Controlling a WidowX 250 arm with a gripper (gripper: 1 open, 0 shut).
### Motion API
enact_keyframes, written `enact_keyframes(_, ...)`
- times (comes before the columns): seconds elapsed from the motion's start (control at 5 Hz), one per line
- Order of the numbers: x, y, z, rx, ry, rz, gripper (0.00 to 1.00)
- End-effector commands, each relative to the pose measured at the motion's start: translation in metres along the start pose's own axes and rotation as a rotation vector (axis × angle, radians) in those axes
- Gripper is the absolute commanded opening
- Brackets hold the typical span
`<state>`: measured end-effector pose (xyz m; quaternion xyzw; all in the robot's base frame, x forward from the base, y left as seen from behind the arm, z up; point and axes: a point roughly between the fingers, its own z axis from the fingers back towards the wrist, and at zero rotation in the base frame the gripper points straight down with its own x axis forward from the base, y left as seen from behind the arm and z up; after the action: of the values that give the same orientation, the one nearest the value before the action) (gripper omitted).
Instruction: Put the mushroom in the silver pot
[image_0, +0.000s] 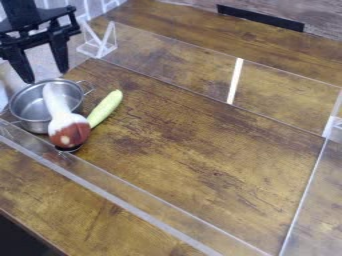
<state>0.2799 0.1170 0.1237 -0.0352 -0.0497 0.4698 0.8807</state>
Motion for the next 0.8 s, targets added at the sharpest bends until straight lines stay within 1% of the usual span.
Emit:
enact_keyframes(0.0, 0.010, 0.001, 0.011, -0.011, -0.034, -0.044, 1.00)
enact_keyframes(0.2, 0.016, -0.003, 0.000, -0.002, -0.034, -0.066, 1.00)
enact_keyframes(0.6, 0.027, -0.011, -0.020, 0.007, -0.041, -0.079, 1.00)
